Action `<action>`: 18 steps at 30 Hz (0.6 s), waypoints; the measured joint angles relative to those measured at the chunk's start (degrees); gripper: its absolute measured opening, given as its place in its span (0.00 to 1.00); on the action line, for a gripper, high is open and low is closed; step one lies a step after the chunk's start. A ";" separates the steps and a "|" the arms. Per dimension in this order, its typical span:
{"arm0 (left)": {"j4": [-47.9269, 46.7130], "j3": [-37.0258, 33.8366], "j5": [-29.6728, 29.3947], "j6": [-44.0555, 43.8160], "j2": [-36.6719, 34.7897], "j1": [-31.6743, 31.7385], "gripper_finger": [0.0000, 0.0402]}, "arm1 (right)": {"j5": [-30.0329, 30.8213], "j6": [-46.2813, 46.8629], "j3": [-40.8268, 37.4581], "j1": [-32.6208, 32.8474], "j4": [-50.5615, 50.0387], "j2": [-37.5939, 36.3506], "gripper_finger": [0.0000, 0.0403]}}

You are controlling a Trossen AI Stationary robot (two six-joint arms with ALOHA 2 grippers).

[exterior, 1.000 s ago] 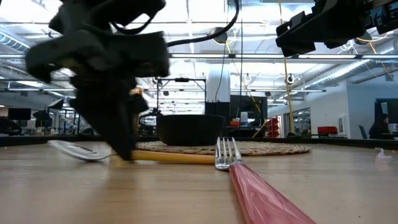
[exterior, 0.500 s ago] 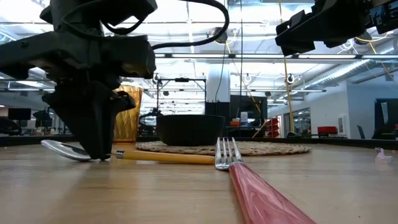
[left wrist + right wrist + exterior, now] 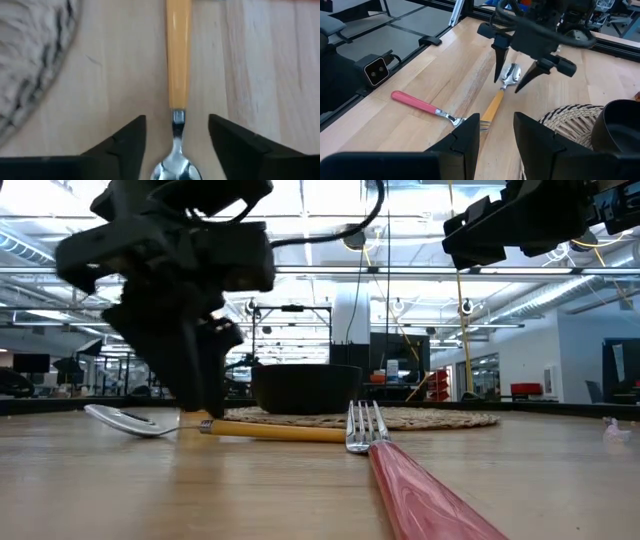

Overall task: Pick & Place Utensil
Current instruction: Put the yellow spoon into the black bowl on the brown mat

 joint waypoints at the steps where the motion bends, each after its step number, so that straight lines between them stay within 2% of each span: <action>1: -0.03 0.41 -0.92 0.06 0.00 0.00 0.60 | 0.00 -0.02 0.00 0.00 -0.02 0.00 0.29; 4: 0.38 1.65 -2.75 1.63 -0.04 0.00 0.65 | 0.00 -0.06 0.00 0.00 -0.02 0.00 0.29; 7: 3.46 2.08 -3.43 3.13 0.24 0.00 0.66 | 0.00 -0.06 0.00 0.00 -0.02 0.00 0.29; 18: 7.38 2.28 -2.21 4.76 5.71 -0.50 0.52 | 0.00 0.07 0.02 0.00 -0.02 0.00 0.29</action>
